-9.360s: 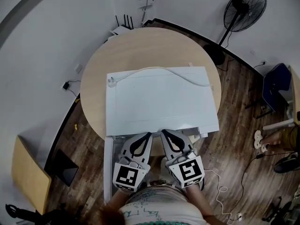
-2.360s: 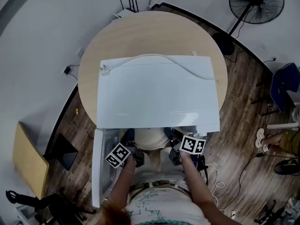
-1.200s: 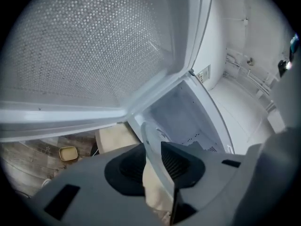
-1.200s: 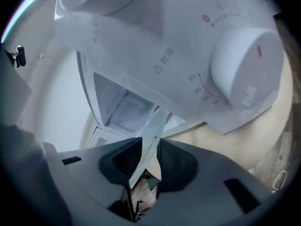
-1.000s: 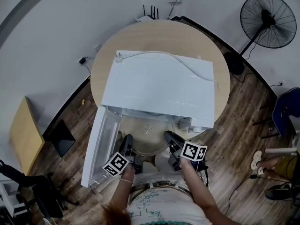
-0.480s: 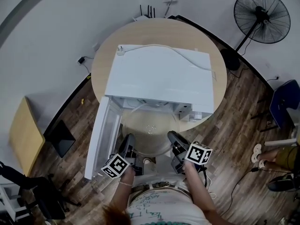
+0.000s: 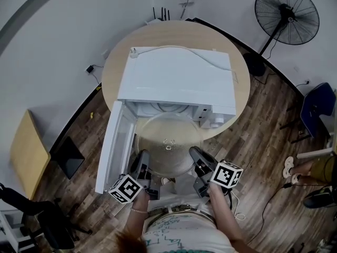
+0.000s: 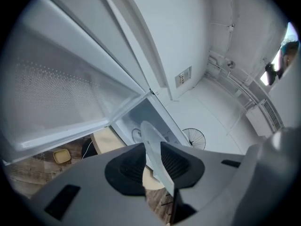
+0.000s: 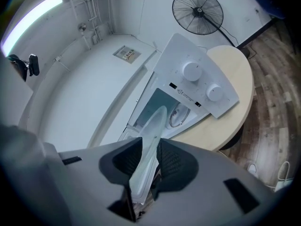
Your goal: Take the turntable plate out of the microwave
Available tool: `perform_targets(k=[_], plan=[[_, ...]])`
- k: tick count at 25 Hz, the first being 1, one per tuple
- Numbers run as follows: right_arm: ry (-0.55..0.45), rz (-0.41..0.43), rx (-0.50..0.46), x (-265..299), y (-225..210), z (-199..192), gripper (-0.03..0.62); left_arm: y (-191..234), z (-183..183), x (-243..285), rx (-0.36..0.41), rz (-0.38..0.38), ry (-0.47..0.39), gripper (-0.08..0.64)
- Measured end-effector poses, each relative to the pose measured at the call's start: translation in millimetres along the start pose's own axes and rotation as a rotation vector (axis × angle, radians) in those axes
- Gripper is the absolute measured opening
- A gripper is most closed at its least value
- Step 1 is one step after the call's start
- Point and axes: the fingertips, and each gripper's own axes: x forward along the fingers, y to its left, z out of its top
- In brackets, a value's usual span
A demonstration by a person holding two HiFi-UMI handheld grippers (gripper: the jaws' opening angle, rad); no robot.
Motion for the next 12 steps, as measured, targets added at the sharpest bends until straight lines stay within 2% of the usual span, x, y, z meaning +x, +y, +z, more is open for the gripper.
perform_targets(k=[12], plan=[[-0.078, 0.04, -0.026, -22.9, 45.5, 20.0, 0.083, -42.8, 22.2, -19.4, 0.024, -0.093, -0.009, 0.102]])
